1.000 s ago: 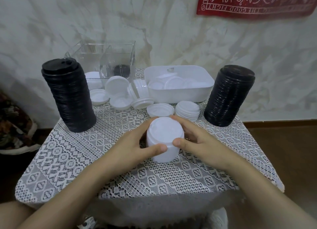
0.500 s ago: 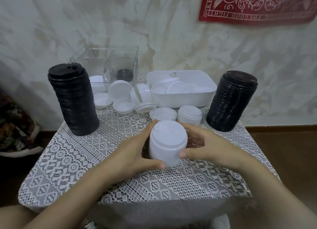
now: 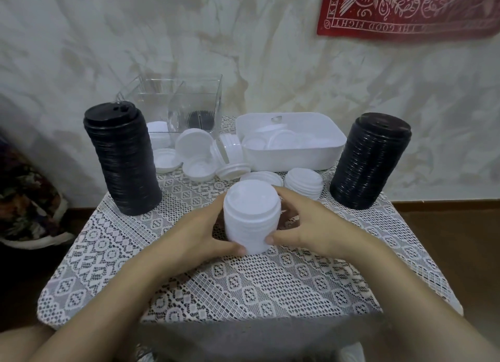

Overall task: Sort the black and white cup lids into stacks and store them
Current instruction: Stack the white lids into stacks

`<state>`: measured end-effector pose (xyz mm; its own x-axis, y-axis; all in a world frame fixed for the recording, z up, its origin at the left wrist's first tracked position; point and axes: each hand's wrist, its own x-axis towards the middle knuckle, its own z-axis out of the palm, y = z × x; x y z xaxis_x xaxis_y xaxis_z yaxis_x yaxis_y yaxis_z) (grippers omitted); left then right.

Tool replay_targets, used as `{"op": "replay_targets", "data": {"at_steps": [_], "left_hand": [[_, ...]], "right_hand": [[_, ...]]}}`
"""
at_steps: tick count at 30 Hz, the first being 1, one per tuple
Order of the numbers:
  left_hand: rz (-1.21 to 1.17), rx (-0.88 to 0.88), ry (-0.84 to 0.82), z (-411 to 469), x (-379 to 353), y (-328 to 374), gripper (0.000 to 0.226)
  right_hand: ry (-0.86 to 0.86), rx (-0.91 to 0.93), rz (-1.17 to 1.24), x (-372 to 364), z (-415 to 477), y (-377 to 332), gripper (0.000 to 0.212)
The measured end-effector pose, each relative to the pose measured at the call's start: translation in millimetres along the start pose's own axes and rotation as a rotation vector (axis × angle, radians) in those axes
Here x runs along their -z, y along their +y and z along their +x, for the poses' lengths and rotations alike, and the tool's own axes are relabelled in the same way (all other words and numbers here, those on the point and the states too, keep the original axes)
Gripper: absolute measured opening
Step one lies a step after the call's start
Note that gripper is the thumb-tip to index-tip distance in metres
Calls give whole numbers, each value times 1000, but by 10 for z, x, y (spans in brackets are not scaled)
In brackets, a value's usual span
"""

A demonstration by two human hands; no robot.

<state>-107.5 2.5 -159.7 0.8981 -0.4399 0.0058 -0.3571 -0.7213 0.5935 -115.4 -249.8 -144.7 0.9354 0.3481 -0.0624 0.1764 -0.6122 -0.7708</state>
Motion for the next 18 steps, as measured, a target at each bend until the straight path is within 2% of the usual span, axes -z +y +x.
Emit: {"op": "replay_targets", "data": {"at_steps": [6,11,15,18], "left_hand": [[-46,-5,-19,-15,38,-88,101],[-272,-8,35,-28,5,-115,118],[-490,-19,96,-12,-73,-17,102],[-532,-34,110,30,-114,32,86]], "right_hand": [[-54,-31,-31,-5,89,25,86],[-55,-33,18,102,31,55,67],[47,-48,67,197,111,102,54],[116,-38,74,257,249,65,43]]}}
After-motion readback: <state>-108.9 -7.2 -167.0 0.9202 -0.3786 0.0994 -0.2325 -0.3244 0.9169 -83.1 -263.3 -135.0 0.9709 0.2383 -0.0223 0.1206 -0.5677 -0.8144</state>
